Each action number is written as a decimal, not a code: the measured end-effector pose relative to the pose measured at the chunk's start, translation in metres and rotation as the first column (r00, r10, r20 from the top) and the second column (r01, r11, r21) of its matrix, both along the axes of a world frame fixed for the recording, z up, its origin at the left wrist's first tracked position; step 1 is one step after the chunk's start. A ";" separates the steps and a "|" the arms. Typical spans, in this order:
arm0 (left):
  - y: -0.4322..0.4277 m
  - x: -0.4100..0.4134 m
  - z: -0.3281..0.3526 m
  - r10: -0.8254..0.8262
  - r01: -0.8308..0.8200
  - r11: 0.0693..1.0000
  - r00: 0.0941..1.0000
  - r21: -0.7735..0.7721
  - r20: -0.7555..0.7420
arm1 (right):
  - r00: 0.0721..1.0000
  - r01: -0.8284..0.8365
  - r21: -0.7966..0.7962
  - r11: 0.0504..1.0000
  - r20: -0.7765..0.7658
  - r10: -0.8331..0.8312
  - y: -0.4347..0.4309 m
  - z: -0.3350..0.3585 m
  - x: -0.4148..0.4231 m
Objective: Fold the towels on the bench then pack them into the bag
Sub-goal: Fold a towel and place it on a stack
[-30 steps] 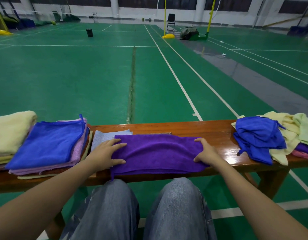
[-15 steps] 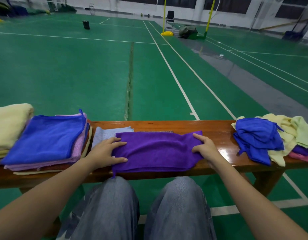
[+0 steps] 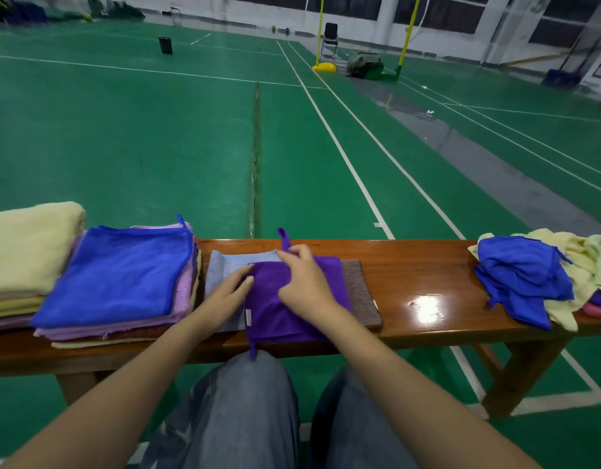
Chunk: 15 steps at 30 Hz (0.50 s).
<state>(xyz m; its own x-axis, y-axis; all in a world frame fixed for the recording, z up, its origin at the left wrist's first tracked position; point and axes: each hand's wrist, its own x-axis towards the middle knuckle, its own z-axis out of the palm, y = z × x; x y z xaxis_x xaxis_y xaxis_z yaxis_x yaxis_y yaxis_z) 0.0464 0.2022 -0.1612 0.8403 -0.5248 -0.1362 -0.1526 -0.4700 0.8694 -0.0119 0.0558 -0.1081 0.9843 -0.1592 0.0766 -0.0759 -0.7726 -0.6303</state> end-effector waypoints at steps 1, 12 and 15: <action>0.000 0.000 0.001 0.029 -0.029 0.999 0.999 -0.043 -0.017 | 0.999 -0.032 -0.026 0.999 -0.025 0.031 0.011 -0.007 0.002; 0.000 -0.002 0.000 0.071 -0.091 0.974 0.992 -0.208 -0.103 | 0.996 0.013 0.139 0.990 -0.086 -0.001 0.015 -0.034 0.000; -0.001 0.000 0.003 0.084 -0.100 0.985 0.990 -0.142 -0.114 | 0.975 0.213 -0.029 0.977 -0.059 -0.215 -0.022 -0.038 -0.006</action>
<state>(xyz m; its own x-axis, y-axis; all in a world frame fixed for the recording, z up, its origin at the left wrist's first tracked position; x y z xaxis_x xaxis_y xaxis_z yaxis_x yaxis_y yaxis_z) 0.0464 0.2015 -0.1583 0.8704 -0.4671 -0.1553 -0.0169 -0.3437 0.9389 -0.0182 0.0341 -0.1462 0.9305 -0.3657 0.0229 -0.2793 -0.7483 -0.6018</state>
